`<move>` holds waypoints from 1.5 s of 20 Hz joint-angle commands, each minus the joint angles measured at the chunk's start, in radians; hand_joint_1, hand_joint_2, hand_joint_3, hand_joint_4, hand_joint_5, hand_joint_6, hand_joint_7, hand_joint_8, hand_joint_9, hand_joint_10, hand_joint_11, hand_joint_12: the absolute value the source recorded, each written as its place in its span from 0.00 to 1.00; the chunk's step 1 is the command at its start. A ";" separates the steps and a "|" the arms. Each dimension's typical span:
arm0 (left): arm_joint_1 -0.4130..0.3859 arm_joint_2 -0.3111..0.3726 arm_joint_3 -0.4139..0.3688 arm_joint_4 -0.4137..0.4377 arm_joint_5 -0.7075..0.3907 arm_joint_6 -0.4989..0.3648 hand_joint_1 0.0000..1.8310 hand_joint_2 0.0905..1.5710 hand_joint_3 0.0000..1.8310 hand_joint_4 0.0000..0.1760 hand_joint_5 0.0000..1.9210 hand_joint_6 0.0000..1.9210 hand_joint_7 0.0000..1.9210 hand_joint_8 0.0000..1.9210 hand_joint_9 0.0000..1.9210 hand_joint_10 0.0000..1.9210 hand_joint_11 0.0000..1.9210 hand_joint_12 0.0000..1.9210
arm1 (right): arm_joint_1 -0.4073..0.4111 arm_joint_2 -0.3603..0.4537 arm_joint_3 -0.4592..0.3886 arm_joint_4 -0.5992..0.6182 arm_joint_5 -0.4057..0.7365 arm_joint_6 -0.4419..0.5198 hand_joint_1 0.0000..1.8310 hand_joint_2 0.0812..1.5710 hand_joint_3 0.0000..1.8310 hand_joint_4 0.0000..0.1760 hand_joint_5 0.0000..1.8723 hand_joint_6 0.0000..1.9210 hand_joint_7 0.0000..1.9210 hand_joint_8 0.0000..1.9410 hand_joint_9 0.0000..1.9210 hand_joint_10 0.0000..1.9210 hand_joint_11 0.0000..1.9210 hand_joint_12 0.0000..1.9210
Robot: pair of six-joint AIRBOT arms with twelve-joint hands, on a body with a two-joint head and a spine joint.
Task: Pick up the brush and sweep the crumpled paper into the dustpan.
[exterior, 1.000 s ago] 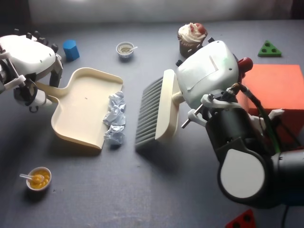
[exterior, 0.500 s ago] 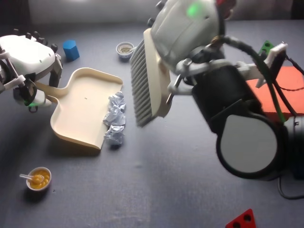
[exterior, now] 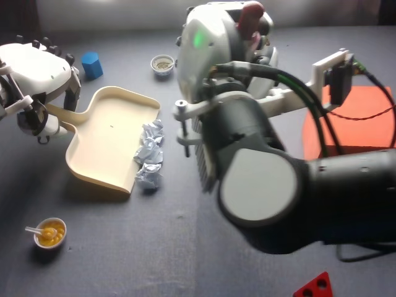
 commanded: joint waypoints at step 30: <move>0.025 -0.021 0.004 0.021 -0.117 -0.017 0.61 0.68 0.00 0.00 0.54 0.46 0.24 0.00 0.20 0.00 0.08 0.29 | 0.002 -0.275 0.301 -0.100 -0.094 0.290 0.79 0.72 0.00 0.64 0.55 1.00 0.55 1.00 0.63 1.00 0.66 1.00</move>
